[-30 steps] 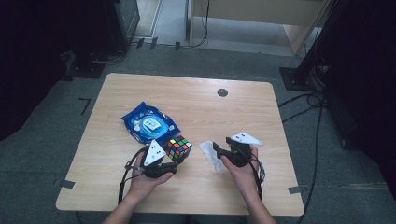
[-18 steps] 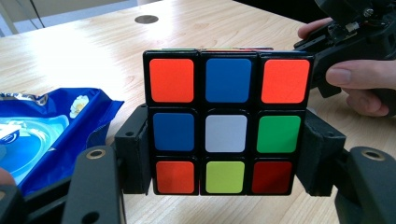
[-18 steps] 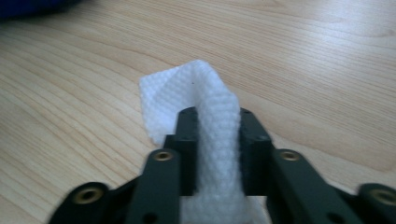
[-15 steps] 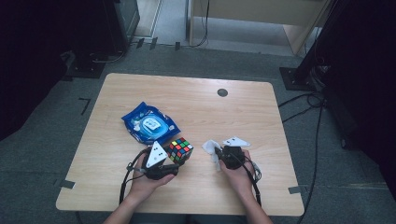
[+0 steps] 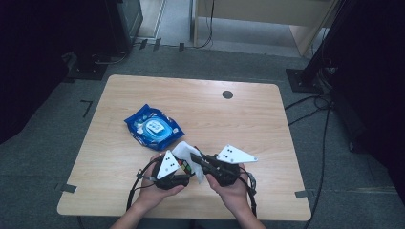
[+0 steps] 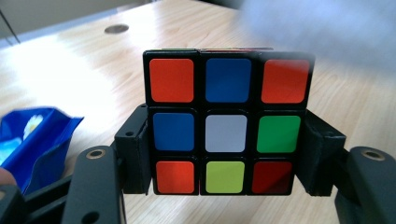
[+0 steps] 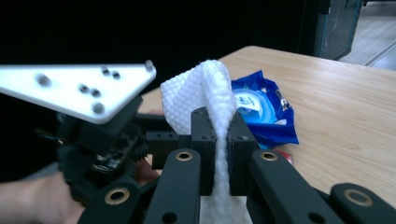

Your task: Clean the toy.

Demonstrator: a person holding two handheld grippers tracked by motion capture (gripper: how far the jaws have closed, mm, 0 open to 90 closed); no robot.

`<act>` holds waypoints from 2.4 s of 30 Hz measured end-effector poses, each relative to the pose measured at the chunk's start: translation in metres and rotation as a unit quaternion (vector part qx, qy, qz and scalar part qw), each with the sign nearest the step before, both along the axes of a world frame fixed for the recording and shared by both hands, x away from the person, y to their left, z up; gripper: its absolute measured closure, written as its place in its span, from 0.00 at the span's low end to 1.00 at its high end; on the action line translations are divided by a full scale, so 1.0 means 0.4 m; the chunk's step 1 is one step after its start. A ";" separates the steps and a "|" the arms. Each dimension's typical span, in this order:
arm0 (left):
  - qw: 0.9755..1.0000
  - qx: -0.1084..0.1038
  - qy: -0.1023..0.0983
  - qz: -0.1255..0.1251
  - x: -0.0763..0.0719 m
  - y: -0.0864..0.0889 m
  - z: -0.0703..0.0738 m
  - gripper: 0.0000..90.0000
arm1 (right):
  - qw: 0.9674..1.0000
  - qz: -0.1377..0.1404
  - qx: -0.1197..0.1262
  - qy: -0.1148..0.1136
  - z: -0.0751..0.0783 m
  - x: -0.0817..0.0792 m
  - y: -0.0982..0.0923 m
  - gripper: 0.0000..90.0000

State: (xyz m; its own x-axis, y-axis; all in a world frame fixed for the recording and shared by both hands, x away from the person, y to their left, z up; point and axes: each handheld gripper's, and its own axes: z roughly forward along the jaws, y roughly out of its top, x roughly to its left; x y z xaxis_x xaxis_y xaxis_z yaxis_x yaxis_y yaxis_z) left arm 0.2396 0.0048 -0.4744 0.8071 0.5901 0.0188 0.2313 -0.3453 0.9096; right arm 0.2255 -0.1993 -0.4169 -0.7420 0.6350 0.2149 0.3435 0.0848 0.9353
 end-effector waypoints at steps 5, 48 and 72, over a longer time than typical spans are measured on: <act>1.000 0.000 -0.018 -0.006 -0.012 0.000 0.009 0.38 | 1.000 -0.018 0.005 0.018 -0.036 0.019 -0.010 0.95; 0.999 -0.032 -0.018 0.005 0.005 0.033 0.028 0.38 | 0.975 -0.185 -0.088 0.081 -0.151 0.132 -0.197 0.91; 1.000 -0.022 -0.016 0.014 0.010 0.032 0.017 0.38 | 0.988 -0.079 0.075 0.110 -0.042 0.054 -0.085 0.40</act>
State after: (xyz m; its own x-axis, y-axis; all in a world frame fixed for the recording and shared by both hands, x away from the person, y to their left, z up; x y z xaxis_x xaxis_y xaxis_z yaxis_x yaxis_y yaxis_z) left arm 0.2437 0.0175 -0.4677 0.7891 0.6140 0.0183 0.2104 -0.2982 0.9310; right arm 0.2471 -0.2331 -0.4336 -0.5609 0.6881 0.4603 0.5380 -0.1196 0.8344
